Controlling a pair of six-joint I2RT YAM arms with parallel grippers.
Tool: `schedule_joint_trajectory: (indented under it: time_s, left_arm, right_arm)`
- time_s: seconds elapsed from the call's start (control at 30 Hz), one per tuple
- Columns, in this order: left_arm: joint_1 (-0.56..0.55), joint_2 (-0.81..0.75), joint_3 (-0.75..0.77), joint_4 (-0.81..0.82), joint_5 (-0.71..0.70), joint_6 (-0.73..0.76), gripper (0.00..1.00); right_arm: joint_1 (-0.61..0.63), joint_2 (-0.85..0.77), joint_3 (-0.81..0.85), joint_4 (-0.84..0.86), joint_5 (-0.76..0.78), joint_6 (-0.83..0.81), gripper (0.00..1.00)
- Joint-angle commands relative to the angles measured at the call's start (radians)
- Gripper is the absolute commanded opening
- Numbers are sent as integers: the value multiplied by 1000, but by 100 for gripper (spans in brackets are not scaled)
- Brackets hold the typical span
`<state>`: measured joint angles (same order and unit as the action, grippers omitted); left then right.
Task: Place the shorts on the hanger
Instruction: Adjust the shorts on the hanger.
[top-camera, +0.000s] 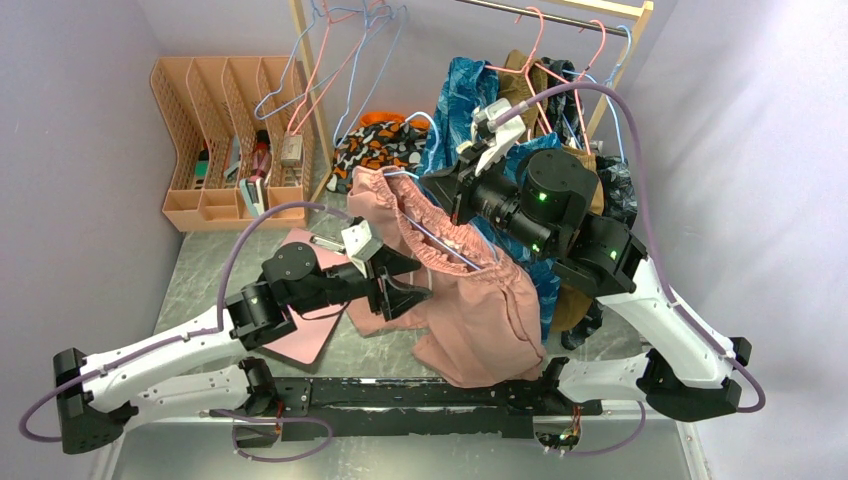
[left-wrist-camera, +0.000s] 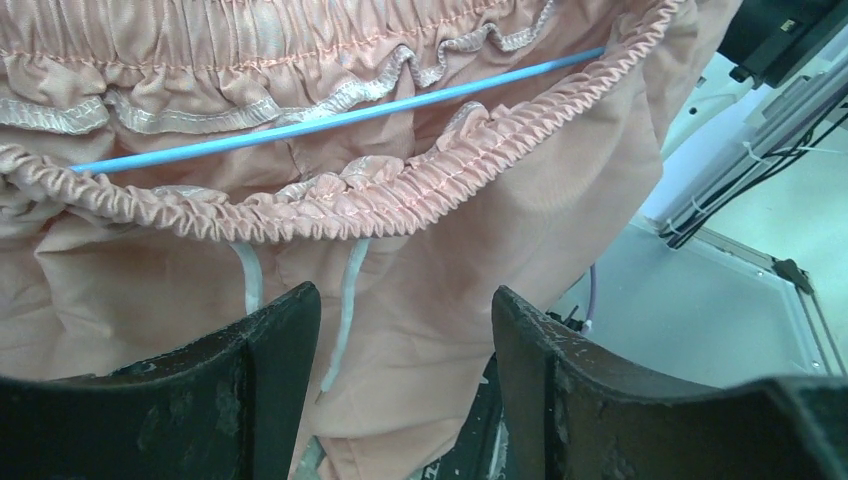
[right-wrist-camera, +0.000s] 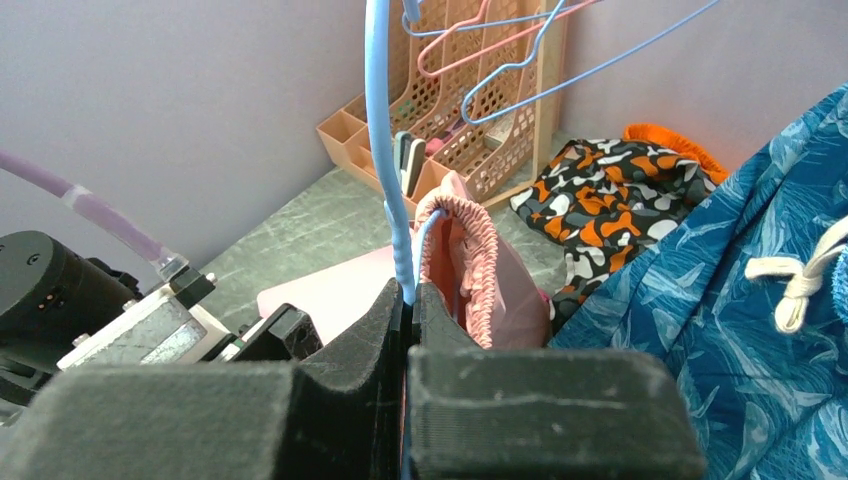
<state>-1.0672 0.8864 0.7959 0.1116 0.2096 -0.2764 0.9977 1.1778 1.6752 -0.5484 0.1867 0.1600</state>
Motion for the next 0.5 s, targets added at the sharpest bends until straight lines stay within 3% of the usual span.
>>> schedule_joint_trajectory:
  time_s: [0.0, 0.17, 0.3, 0.47]
  left_arm:
    - [-5, 22, 37, 60, -44, 33, 67]
    - [-5, 73, 72, 56, -33, 39, 63]
    - [-5, 92, 84, 59, -45, 36, 53]
    - [-5, 92, 79, 68, -31, 28, 24]
  right_arm:
    - [0, -29, 0, 80, -11, 17, 0]
    - [-1, -33, -8, 90, -21, 23, 0]
    - [1, -31, -5, 90, -26, 25, 0]
    - [1, -35, -7, 89, -21, 23, 0]
